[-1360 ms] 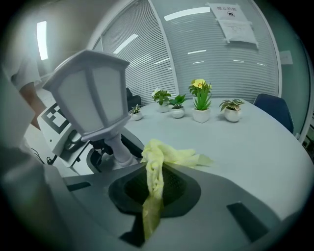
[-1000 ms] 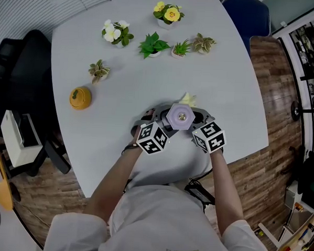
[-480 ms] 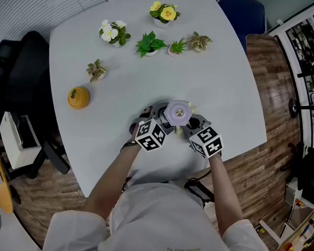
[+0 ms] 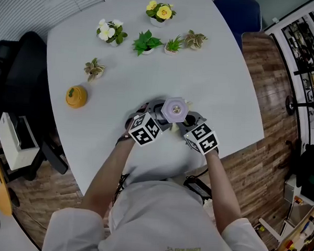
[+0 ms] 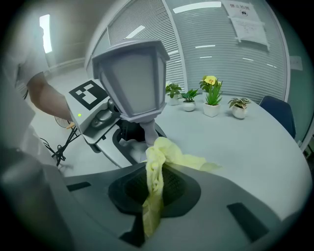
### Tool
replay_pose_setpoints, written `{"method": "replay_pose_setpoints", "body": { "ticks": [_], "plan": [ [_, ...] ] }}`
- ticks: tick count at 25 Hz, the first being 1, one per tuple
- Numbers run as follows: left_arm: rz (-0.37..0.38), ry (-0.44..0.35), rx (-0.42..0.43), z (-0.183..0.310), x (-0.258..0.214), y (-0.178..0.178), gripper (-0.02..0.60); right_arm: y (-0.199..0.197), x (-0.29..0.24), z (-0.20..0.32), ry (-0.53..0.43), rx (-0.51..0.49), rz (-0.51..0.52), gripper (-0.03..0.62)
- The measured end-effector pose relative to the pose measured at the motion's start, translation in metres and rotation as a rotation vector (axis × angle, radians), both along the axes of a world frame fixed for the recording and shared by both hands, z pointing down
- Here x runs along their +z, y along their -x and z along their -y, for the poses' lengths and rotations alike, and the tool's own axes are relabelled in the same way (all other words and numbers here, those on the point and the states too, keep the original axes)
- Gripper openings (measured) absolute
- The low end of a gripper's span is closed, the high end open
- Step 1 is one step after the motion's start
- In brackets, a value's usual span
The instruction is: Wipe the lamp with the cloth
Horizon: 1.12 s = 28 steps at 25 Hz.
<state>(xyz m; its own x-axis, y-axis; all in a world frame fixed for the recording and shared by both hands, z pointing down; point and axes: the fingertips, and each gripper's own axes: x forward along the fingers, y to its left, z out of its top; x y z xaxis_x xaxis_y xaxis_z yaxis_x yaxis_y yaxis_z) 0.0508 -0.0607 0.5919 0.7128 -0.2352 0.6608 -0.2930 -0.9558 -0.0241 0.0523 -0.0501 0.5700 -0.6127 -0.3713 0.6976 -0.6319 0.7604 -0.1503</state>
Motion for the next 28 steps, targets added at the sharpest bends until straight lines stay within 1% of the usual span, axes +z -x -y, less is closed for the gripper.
{"method": "replay_pose_setpoints", "body": {
  "ticks": [5, 9, 13, 16, 17, 18, 19, 22, 28],
  "plan": [
    [0.028, 0.008, 0.042, -0.010, -0.001, 0.012, 0.305, -0.001, -0.001, 0.000, -0.029, 0.005, -0.032, 0.028],
    [0.050, 0.017, 0.049, -0.017, -0.002, 0.021, 0.305, 0.002, -0.004, 0.000, -0.041, 0.016, -0.052, 0.028],
    [0.066, 0.031, 0.060, -0.027, -0.002, 0.027, 0.304, 0.003, -0.005, 0.005, -0.055, 0.048, -0.062, 0.027],
    [0.067, 0.026, 0.041, -0.027, -0.002, 0.030, 0.298, 0.003, -0.006, 0.006, -0.064, 0.061, -0.071, 0.028],
    [0.064, 0.024, 0.027, -0.025, -0.002, 0.030, 0.281, 0.003, -0.006, 0.005, -0.063, 0.064, -0.071, 0.027],
    [0.060, 0.025, 0.015, -0.023, -0.002, 0.031, 0.244, 0.003, -0.006, 0.003, -0.061, 0.068, -0.069, 0.028],
    [0.053, 0.029, 0.006, -0.022, -0.001, 0.031, 0.236, 0.003, -0.006, 0.001, -0.058, 0.071, -0.067, 0.027],
    [0.032, 0.038, -0.010, -0.022, 0.000, 0.033, 0.235, 0.005, -0.005, -0.007, -0.050, 0.075, -0.064, 0.028],
    [0.030, 0.035, -0.011, -0.022, 0.001, 0.032, 0.233, 0.011, -0.005, -0.018, -0.031, 0.068, -0.063, 0.028]
  ]
}}
